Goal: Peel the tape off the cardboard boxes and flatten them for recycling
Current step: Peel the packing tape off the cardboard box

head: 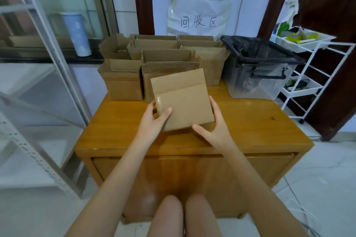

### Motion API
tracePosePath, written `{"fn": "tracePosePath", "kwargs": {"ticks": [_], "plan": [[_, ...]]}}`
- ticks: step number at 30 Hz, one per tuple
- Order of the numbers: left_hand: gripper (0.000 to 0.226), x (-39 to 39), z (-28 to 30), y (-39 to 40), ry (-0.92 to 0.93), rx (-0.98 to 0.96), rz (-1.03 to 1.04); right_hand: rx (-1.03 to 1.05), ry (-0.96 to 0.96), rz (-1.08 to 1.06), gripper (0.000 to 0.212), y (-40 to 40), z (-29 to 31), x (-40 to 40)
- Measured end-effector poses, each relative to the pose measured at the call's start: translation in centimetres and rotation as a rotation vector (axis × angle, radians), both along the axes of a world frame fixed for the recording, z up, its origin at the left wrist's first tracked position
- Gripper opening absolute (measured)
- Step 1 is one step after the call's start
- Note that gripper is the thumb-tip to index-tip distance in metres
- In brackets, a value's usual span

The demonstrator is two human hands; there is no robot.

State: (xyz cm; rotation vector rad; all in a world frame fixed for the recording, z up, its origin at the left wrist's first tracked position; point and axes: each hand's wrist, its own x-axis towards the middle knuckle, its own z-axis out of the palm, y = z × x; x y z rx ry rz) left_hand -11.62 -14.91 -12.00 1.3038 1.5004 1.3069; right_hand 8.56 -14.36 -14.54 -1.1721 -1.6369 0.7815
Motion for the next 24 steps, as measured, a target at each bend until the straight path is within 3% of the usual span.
{"fn": "tracePosePath", "kwargs": {"ticks": [10,13,17,24], "plan": [[0.059,-0.6,0.9,-0.1,0.028,-0.084,-0.157,-0.003,0.053,-0.105,0.091,0.2,2.0,0.7],[0.072,-0.7,1.0,-0.5,0.025,-0.056,-0.244,-0.009,0.003,-0.148,0.095,0.4,2.7,0.7],[0.107,-0.7,0.8,-0.3,0.095,-0.003,-0.244,-0.047,-0.039,-0.193,0.071,0.6,3.3,0.7],[0.111,-0.2,1.4,0.2,0.299,0.121,-0.228,-0.104,-0.082,-0.293,0.042,1.4,4.2,0.9]]}}
